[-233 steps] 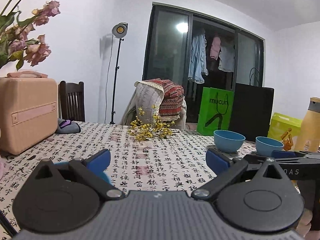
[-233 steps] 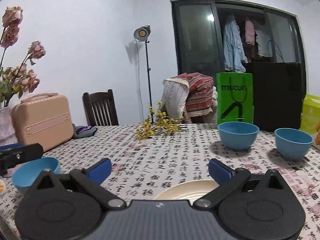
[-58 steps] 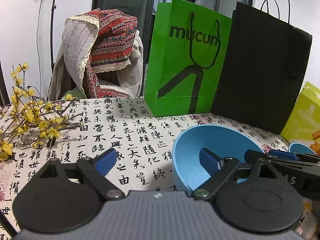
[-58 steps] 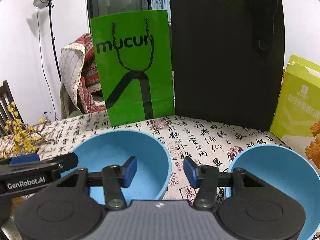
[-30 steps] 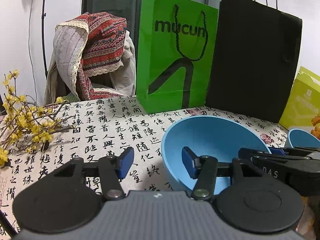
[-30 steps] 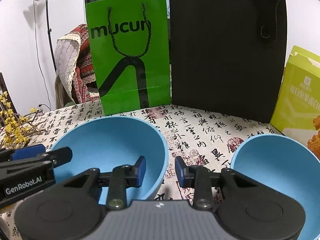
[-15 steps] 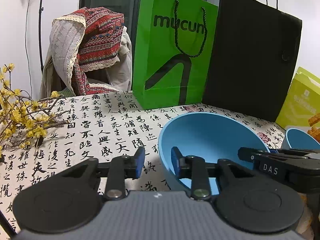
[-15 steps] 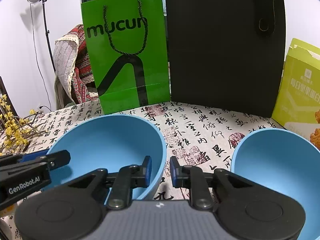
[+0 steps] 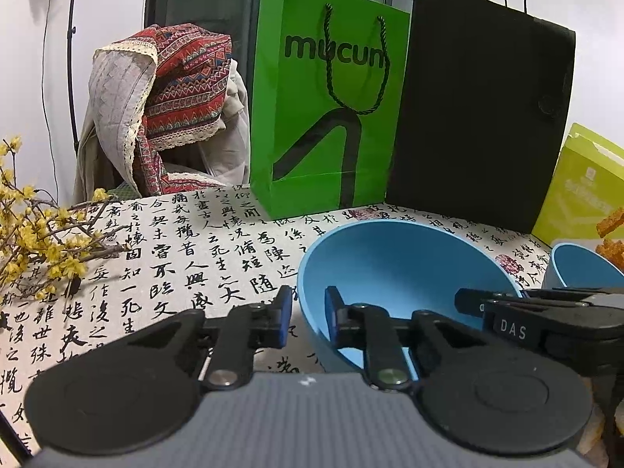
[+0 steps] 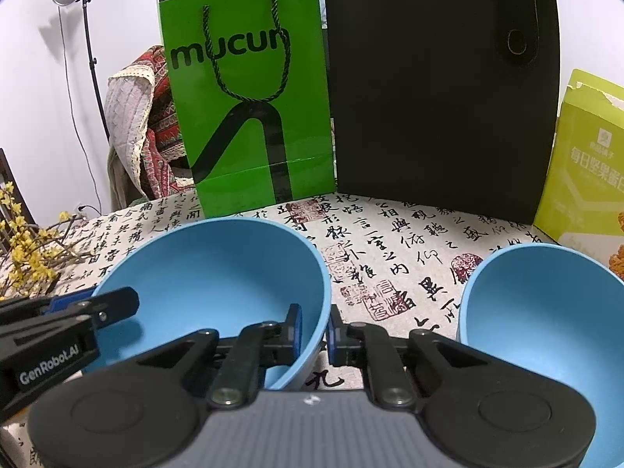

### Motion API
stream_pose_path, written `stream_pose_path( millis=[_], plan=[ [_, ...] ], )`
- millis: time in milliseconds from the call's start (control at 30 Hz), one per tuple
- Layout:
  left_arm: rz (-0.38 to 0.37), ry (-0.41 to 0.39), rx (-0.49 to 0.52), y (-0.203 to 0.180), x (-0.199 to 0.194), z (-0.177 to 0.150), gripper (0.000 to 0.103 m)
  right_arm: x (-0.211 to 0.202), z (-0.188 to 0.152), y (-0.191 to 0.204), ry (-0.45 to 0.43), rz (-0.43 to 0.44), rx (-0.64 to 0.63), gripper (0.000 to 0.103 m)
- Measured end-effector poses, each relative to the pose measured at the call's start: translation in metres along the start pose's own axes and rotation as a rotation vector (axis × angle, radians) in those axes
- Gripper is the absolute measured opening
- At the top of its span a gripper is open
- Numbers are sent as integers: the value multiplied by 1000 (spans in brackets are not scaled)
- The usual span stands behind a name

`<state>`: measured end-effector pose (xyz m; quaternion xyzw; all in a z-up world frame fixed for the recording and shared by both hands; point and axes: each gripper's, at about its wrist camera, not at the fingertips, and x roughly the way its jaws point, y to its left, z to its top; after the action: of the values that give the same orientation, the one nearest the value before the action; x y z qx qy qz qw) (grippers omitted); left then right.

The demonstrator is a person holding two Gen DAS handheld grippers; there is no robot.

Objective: Organize plates and bowls
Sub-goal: 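Close both grippers on the blue bowl rim, then lift the gripped blue bowl off the table with both grippers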

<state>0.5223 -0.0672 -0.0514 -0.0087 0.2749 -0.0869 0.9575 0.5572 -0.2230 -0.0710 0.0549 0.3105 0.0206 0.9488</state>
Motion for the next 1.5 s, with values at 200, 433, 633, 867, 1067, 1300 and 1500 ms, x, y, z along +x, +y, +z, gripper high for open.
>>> stream_pose_path(
  millis=[200,433,633,867,1067,1300,1500],
  plan=[
    [4,-8,14,-2,-1,-1,15,0,-1,1,-6,-8,-7,11],
    [4,-9,12,-1,0,-1,15,-1,-1,2,-9,-7,-2,11],
    [3,-10,1,1,0,-1,14,-2,-1,1,-11,-2,6,11],
    [6,-24,-2,0,-3,0,13,-3,-1,1,-13,5,15,12],
    [7,-33,-3,0,-6,1,13,-6,0,0,-26,7,20,12],
    [13,-48,4,-1,-13,4,13,-11,0,0,-31,20,20,12],
    [22,-76,-8,-2,-31,16,13,-26,6,3,-46,39,30,12]
  ],
)
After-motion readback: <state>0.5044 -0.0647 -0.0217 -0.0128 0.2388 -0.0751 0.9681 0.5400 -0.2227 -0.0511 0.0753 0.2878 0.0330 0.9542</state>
